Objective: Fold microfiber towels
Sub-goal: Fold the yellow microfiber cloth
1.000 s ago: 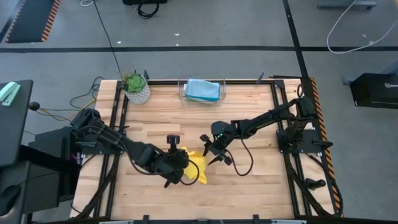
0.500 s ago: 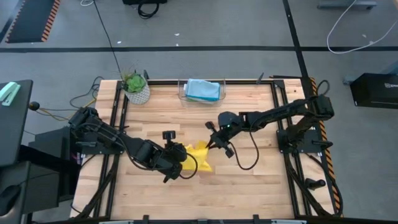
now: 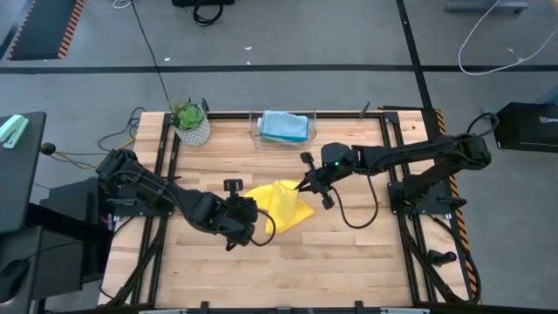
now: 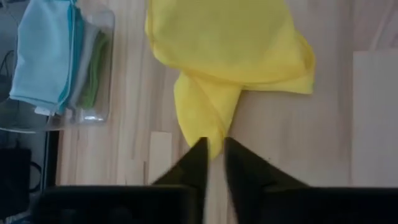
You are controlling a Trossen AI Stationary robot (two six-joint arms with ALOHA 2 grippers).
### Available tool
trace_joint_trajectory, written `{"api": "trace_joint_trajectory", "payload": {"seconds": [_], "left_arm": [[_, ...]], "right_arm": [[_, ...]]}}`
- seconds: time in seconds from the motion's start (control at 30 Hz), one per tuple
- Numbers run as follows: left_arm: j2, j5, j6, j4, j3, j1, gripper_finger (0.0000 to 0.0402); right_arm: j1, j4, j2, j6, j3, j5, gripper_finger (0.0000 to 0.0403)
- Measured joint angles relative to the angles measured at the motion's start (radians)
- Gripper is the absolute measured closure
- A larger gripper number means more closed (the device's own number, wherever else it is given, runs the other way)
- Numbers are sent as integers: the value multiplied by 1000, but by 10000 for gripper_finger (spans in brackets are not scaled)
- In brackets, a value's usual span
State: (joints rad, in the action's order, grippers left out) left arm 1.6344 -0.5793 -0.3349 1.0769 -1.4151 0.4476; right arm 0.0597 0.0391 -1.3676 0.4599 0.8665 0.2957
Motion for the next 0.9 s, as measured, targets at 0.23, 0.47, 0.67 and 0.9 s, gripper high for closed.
{"api": "trace_joint_trajectory", "payload": {"seconds": [0.23,0.47,0.67,0.9], "left_arm": [[-3,-10,-46,-15,48,-1,395],[-54,21,-177,-279,288,-44,362],[-61,137,-100,-464,344,-142,280],[-93,227,12,-731,515,-174,212]], "right_arm": [[4,27,13,5,0,-56,399],[1,26,7,20,0,-52,397],[-18,29,7,31,0,-45,397],[-51,32,4,11,0,-45,397]]}}
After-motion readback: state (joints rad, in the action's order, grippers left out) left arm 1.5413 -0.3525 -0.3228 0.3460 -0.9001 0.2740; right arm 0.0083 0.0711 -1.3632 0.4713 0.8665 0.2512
